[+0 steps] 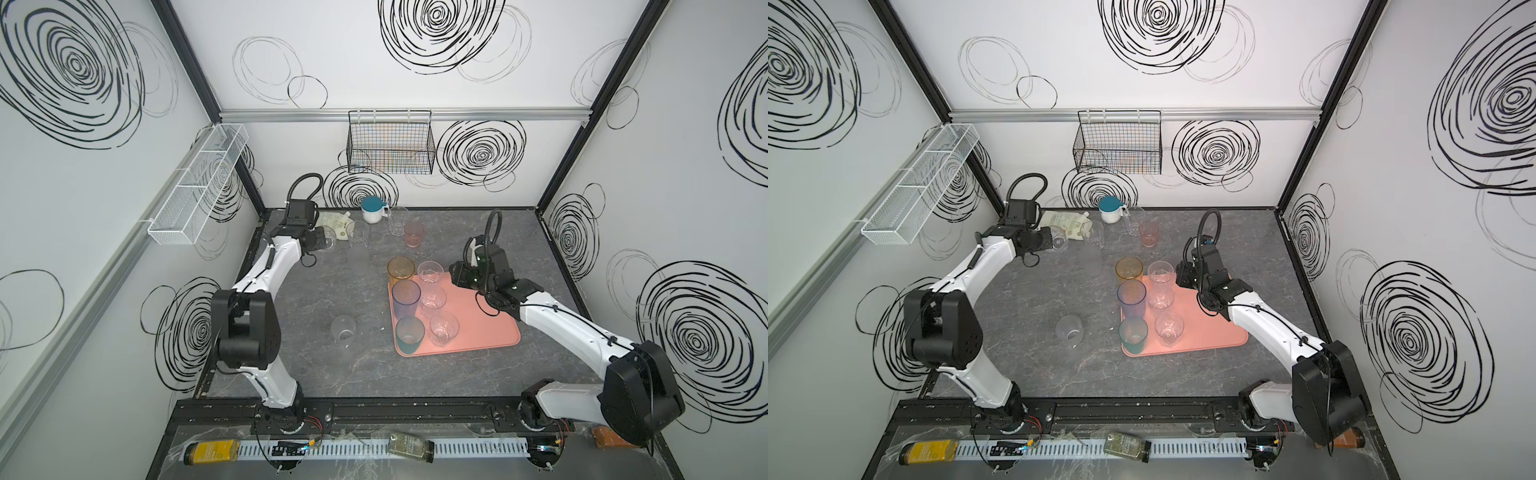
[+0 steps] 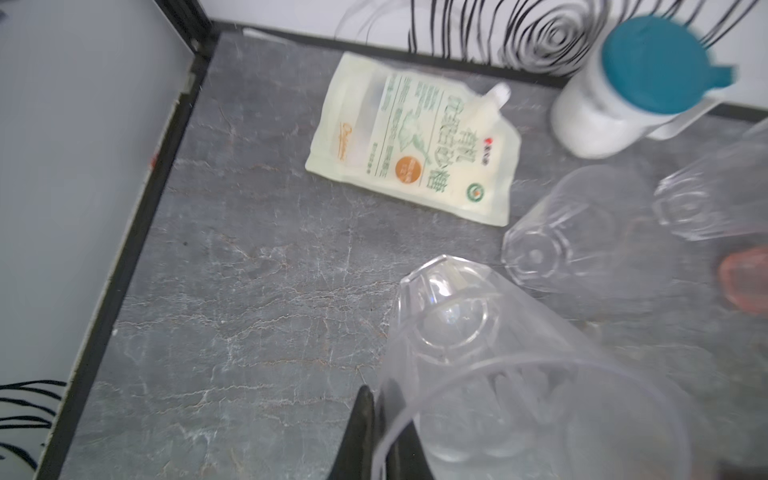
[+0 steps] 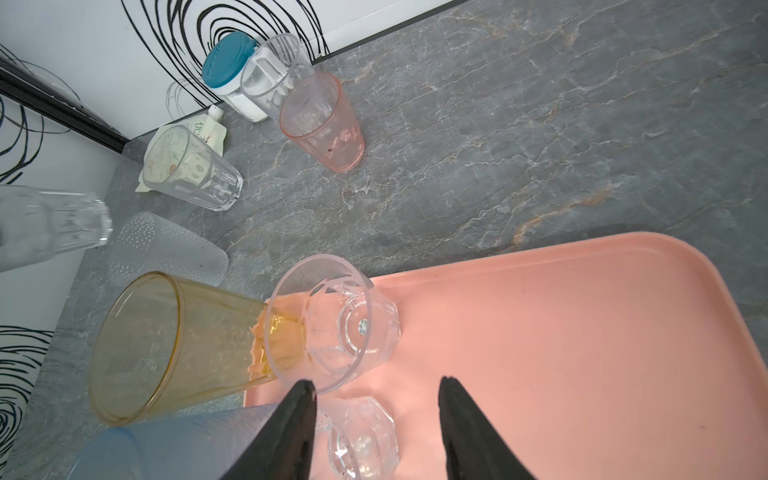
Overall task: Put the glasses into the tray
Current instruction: 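Close the left gripper on another clear glass near the sugar pouch, then carry the clear glass with the left gripper and lower it onto the tray, then open the left gripper and lift it off the placed glass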
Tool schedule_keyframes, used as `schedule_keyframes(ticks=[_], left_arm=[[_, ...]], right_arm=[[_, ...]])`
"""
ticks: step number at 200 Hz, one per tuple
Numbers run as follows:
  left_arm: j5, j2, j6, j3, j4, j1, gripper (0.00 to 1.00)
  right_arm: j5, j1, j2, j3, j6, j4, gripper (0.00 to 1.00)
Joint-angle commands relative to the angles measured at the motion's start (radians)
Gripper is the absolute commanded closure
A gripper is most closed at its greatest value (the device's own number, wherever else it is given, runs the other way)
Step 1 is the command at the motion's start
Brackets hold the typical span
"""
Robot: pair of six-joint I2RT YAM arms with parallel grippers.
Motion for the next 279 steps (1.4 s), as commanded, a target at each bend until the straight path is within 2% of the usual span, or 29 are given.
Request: schedule_keyframes(ticks=[1,27,53,72,91,125,152,198,205,248,279], left_arm=[[-0.016,-0.092,0.006,0.062,-0.031,-0.15,1.0],[-0.026,-0.061,-0.019,0.205,-0.08,-0.341,1.0],[-0.01,0.074,-0.028,0.345,-0.078,-0.565,1.0],[0.032,0.22,-0.028,0.466,-0.112,-0.673,1.0],[0.037,0.341,-0.024,0.561,-0.113,-0.736,1.0],[0.03,0.574,0.01,0.775,-0.201,-0.803,1.0],[0.018,0.663,0.027,0.816,-0.23,-0.824,1.0],[0.022,0.725,0.056,0.817,-0.261,-0.831,0.98],[0.022,0.726,0.058,0.817,-0.261,-0.831,0.91],[0.015,0.722,0.051,0.797,-0.244,-0.825,0.74],[0.027,0.683,0.042,0.767,-0.211,-0.826,0.7]], right_arm=[[-0.02,-0.047,-0.028,0.022,-0.007,-0.019,0.48],[-0.071,-0.122,-0.058,0.027,0.027,-0.027,0.48],[-0.084,-0.188,-0.107,0.005,0.038,-0.011,0.48],[-0.095,-0.243,-0.13,-0.009,0.043,-0.031,0.48],[-0.095,-0.287,-0.162,-0.032,0.047,-0.051,0.48],[-0.095,-0.31,-0.199,-0.074,0.051,-0.068,0.48],[-0.098,-0.31,-0.192,-0.091,0.032,-0.096,0.48],[-0.139,-0.312,-0.172,-0.125,0.021,-0.098,0.47],[-0.143,-0.312,-0.167,-0.126,0.023,-0.103,0.47],[-0.203,-0.334,-0.151,-0.169,0.037,-0.11,0.47],[-0.247,-0.344,-0.153,-0.204,0.047,-0.132,0.47]])
